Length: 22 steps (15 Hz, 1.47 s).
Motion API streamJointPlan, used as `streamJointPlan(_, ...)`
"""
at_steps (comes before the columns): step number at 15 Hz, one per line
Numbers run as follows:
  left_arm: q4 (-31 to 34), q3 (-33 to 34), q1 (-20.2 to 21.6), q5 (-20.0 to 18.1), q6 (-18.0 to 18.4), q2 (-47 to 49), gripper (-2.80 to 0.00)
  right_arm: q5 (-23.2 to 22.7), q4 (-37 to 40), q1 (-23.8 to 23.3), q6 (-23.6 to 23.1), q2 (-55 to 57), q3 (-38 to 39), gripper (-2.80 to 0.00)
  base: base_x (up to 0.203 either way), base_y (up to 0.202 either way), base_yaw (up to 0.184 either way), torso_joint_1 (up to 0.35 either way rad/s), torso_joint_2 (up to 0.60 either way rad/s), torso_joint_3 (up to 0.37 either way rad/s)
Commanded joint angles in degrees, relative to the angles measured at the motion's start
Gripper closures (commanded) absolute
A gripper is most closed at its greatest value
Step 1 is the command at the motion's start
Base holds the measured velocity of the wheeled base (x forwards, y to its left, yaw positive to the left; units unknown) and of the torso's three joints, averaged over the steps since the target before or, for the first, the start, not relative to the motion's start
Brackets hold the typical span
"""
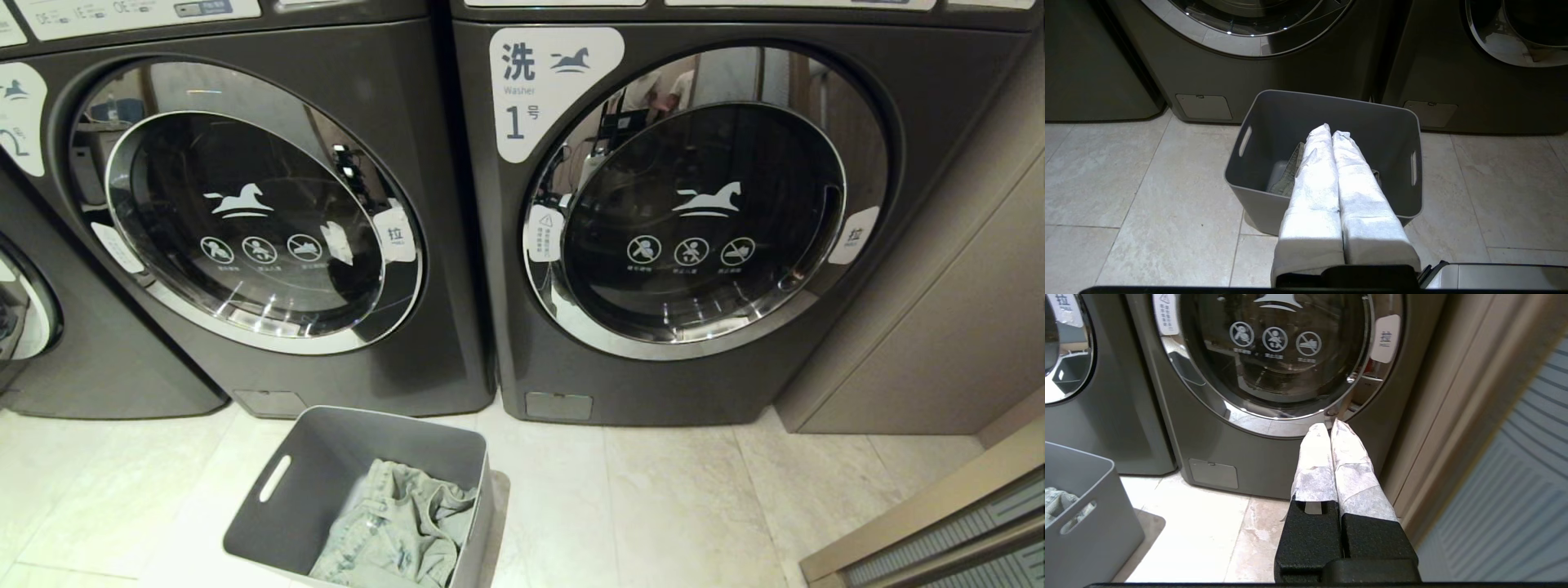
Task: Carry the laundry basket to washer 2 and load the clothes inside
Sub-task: Open the lid of the washing machine
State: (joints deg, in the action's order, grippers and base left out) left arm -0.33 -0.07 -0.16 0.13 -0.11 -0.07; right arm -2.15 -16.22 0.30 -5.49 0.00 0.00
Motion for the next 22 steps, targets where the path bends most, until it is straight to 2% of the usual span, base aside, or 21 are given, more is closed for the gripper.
streamJointPlan(1, -0.02, -0.01, -0.02, 0.04, -0.25, -0.01, 0.0, -0.05, -0.13, 0.03, -0.05, 0.09, 2.29, 0.0, 0.0, -0.104, 0.002, 0.002, 0.0, 0.001)
streamJointPlan(22, -0.02, 0.07, -0.02, 0.04, -0.33, -0.01, 0.0, -0.14, -0.04, 0.03, -0.32, 0.09, 2.29, 0.0, 0.0, 0.0, 0.0, 0.0, 0.0, 0.0)
